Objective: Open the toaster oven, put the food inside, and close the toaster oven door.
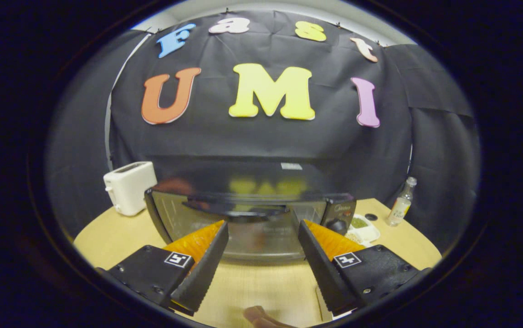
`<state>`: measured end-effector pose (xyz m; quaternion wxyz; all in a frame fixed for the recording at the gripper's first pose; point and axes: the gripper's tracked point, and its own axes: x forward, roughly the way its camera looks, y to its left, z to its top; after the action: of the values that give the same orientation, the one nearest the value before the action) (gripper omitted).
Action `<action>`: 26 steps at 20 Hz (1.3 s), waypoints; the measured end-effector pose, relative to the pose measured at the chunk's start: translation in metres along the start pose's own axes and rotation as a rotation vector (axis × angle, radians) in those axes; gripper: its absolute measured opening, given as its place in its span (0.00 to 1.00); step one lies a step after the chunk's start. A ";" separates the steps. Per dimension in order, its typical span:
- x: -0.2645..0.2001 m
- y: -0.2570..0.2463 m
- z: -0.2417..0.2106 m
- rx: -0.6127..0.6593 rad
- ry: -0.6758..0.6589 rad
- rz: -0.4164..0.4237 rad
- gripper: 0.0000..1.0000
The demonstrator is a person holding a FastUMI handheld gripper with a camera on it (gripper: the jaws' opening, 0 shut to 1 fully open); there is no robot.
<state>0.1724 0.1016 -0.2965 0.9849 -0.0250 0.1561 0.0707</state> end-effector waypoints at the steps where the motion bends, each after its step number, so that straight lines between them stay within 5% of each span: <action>1: -0.003 -0.004 0.012 0.003 -0.020 -0.009 0.98; 5: -0.048 -0.011 0.057 0.023 -0.095 0.017 0.98; 13: -0.216 -0.014 0.145 -0.087 -0.343 0.027 0.98; 19: -0.323 -0.014 0.156 -0.022 -0.396 0.071 1.00; 26: -0.406 -0.053 0.174 0.023 -0.534 -0.019 1.00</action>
<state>-0.1493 0.0078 -0.0036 0.9920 0.0041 -0.1090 0.0638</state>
